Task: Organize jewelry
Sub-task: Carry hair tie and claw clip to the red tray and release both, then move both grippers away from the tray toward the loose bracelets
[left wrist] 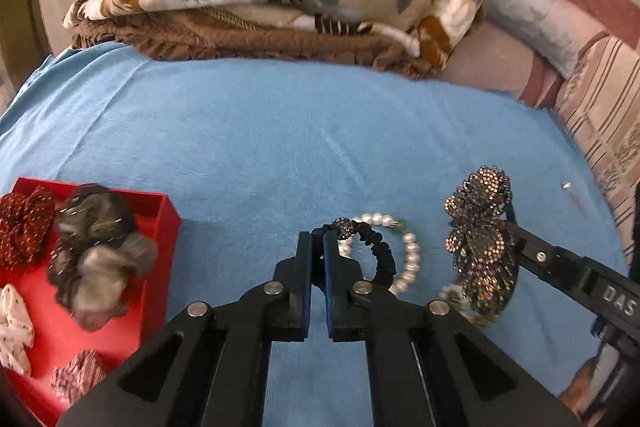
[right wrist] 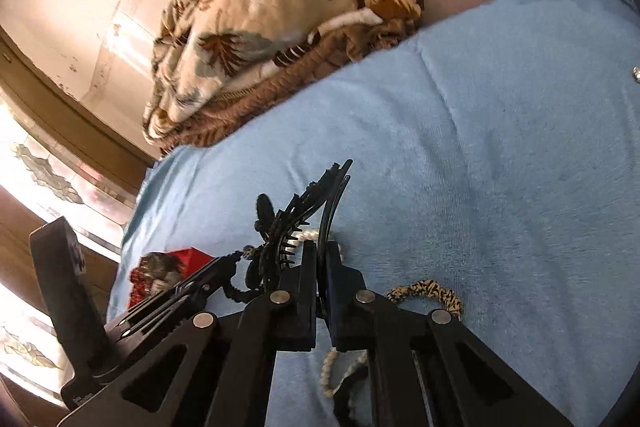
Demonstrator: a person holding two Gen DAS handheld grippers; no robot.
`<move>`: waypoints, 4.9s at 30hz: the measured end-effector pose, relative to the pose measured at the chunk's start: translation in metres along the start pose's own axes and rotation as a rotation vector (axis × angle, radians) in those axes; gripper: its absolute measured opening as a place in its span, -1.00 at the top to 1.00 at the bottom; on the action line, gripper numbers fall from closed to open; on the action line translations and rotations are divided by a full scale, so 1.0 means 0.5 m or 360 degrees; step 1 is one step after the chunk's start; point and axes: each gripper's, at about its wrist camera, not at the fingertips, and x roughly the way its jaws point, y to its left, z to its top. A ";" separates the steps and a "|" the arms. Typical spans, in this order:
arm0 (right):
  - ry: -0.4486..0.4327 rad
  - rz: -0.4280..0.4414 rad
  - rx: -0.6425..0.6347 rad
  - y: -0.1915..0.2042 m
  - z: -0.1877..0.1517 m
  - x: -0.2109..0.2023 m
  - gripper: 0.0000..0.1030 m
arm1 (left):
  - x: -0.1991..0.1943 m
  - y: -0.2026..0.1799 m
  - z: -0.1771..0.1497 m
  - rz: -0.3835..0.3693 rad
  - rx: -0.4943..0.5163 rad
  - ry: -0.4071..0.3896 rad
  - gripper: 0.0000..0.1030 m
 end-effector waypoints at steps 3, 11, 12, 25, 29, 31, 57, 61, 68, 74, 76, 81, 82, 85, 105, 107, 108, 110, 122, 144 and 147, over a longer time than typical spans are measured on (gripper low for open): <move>-0.0038 0.0012 -0.0007 0.008 -0.005 -0.030 0.90 | -0.051 0.001 -0.008 -0.0064 -0.0018 -0.0044 0.90; -0.0053 0.0023 -0.0016 0.030 -0.051 -0.078 0.90 | -0.203 0.013 -0.060 -0.0170 0.0042 -0.0162 0.90; -0.0051 0.0022 -0.0020 0.032 -0.056 -0.081 0.90 | -0.220 0.022 -0.068 -0.0172 0.0038 -0.0172 0.90; 0.0026 0.0031 -0.0016 0.088 -0.184 -0.107 0.90 | -0.318 0.296 -0.120 0.0035 -0.0148 -0.0253 0.90; 0.0054 0.0049 -0.0050 0.135 -0.202 -0.102 0.90 | -0.312 0.391 -0.114 0.0072 -0.0275 -0.0270 0.90; 0.0075 0.0059 -0.0077 0.163 -0.206 -0.092 0.90 | -0.303 0.432 -0.106 0.0061 -0.0345 -0.0271 0.90; 0.0401 0.0028 -0.0389 0.552 -0.162 0.276 0.90 | -0.168 0.631 -0.093 -0.0052 -0.0715 -0.0107 0.90; 0.0459 -0.0060 -0.0398 0.557 -0.165 0.339 0.90 | -0.160 0.648 -0.094 0.0016 -0.0744 -0.0082 0.90; 0.0481 -0.0186 -0.0429 0.550 -0.170 0.393 0.90 | -0.155 0.657 -0.097 0.0051 -0.0759 -0.0059 0.89; 0.0498 -0.0189 -0.0458 0.555 -0.187 0.398 0.89 | -0.158 0.648 -0.097 0.0070 -0.0739 -0.0064 0.89; 0.0505 -0.0192 -0.0465 0.556 -0.188 0.398 0.89 | -0.160 0.644 -0.097 0.0064 -0.0735 -0.0071 0.89; 0.0497 -0.0204 -0.0465 0.556 -0.188 0.391 0.83 | -0.176 0.640 -0.096 0.0013 -0.0733 -0.0122 0.80; 0.0495 -0.0203 -0.0470 0.557 -0.187 0.389 0.83 | -0.177 0.639 -0.095 0.0002 -0.0727 -0.0128 0.79; 0.0448 -0.0202 -0.0516 0.571 -0.183 0.374 0.57 | -0.182 0.627 -0.090 0.0005 -0.0683 -0.0144 0.64; 0.0261 -0.0239 -0.0543 0.497 -0.159 0.160 0.05 | -0.219 0.606 -0.114 0.0143 -0.0597 -0.0184 0.19; 0.0249 -0.0263 -0.0518 0.469 -0.157 0.136 0.04 | -0.221 0.598 -0.118 0.0172 -0.0569 -0.0182 0.19; 0.0241 -0.0278 -0.0502 0.452 -0.155 0.121 0.04 | -0.222 0.593 -0.120 0.0193 -0.0553 -0.0183 0.18; 0.0214 -0.0294 -0.0459 0.414 -0.149 0.084 0.04 | -0.228 0.579 -0.127 0.0253 -0.0510 -0.0200 0.18; 0.0069 -0.0549 -0.0173 0.115 -0.145 -0.123 -0.21 | -0.309 0.450 -0.171 0.0386 -0.0246 -0.0457 -0.05; 0.0173 -0.0398 -0.0152 -0.047 -0.167 -0.098 -0.21 | -0.284 0.101 -0.161 -0.0035 0.0045 -0.0091 -0.07; 0.0200 -0.0381 -0.0195 -0.043 -0.174 -0.087 -0.21 | -0.244 0.064 -0.137 -0.0047 0.0050 -0.0041 -0.07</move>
